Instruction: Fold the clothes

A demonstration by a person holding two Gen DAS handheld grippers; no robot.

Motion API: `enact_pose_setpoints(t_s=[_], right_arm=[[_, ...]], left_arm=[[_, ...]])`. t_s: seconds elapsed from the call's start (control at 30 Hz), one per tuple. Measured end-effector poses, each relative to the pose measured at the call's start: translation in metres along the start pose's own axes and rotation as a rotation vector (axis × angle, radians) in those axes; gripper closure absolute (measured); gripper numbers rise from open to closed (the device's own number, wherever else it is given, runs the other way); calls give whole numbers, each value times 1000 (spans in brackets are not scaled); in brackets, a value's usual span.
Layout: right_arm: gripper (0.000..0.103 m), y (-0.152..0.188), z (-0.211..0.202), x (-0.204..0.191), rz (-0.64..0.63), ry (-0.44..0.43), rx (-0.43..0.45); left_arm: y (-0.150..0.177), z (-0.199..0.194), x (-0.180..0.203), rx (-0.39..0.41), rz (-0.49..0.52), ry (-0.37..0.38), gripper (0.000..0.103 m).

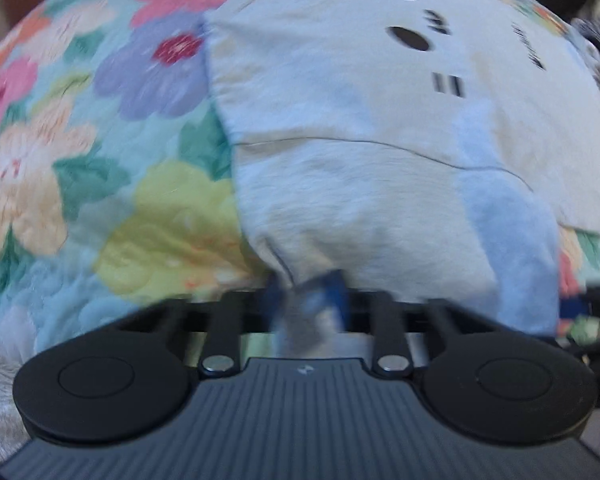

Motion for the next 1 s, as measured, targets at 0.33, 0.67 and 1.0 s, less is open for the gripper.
enact_pose_setpoints(t_s=[0.33, 0.67, 1.0], right_arm=[[97, 7, -40, 4, 130, -129, 101], [96, 16, -17, 8, 106, -21, -39], [47, 16, -106, -2, 44, 316, 189]], left_arm=[[11, -44, -20, 44, -49, -30, 101], [21, -33, -21, 1, -64, -42, 101], [7, -107, 27, 162, 59, -53, 56]])
Point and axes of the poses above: each gripper's, at about its wrist camera, not at the fingertips, and z roughly the way its jaws point, x to its right, y to its underside, the point moved 2 cm from there along z, roughly the way its jaws point, and after that the axes turned 8 degrees about -z, right-handed, at the moved point
